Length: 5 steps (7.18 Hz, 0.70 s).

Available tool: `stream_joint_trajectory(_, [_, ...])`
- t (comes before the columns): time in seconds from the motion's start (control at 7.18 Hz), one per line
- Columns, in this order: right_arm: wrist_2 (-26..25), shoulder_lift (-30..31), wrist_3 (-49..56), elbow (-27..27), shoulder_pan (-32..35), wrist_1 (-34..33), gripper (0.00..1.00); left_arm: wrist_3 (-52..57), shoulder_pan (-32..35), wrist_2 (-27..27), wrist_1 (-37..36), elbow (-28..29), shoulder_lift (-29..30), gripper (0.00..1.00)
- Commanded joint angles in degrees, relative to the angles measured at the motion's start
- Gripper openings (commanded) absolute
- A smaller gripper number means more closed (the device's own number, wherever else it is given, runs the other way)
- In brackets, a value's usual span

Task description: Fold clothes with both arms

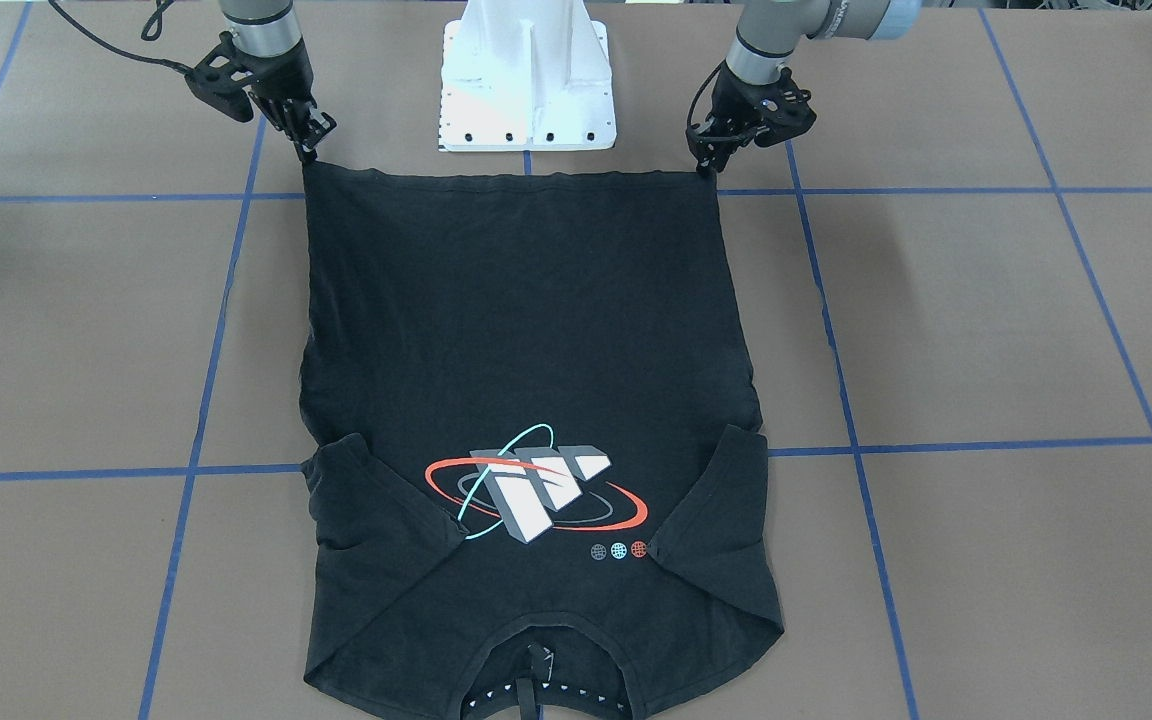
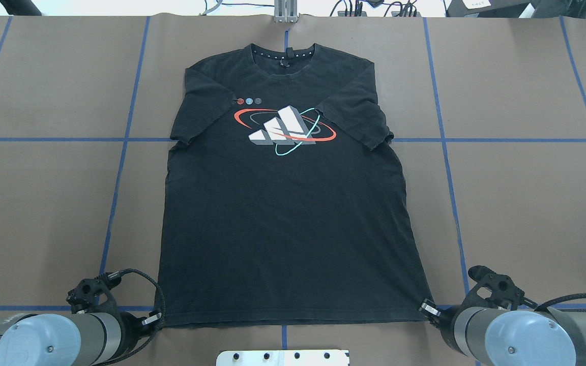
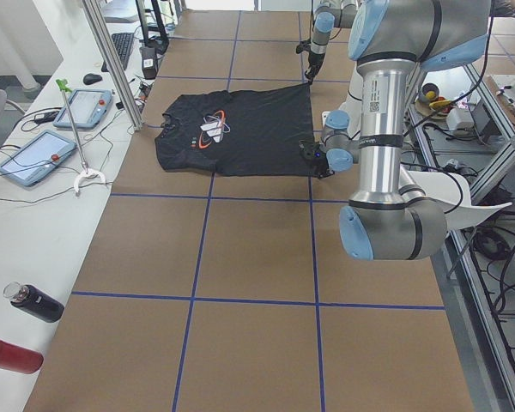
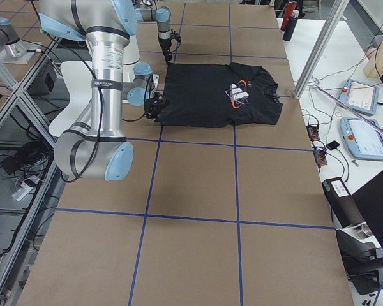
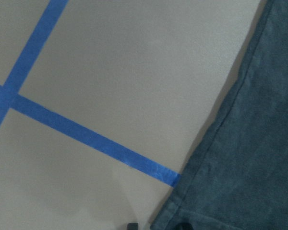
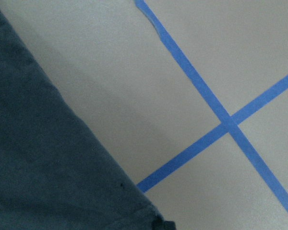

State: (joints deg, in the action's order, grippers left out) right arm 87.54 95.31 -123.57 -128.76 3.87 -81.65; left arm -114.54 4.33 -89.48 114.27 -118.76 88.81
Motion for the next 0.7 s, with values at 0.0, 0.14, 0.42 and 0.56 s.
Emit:
stream_joint_trajectory(0.0, [0.00, 0.05, 0.00, -0.09, 0.09, 0.00, 0.00, -0.07, 0.07, 0.00, 0.16, 0.20, 0.05, 0.00])
stream_joint_trajectory(0.14, [0.00, -0.04, 0.00, 0.00, 0.00, 0.00, 0.00, -0.07, 0.77, -0.08, 0.16, -0.67, 0.05, 0.00])
stream_joint_trajectory(0.42, [0.00, -0.04, 0.00, -0.09, 0.09, 0.00, 0.00, -0.07, 1.30, -0.52, -0.01, -3.13, 0.23, 0.00])
stream_joint_trajectory(0.56, [0.00, 0.05, 0.00, -0.18, 0.17, 0.00, 0.00, -0.07, 1.30, -0.61, -0.10, -3.92, 0.14, 0.00])
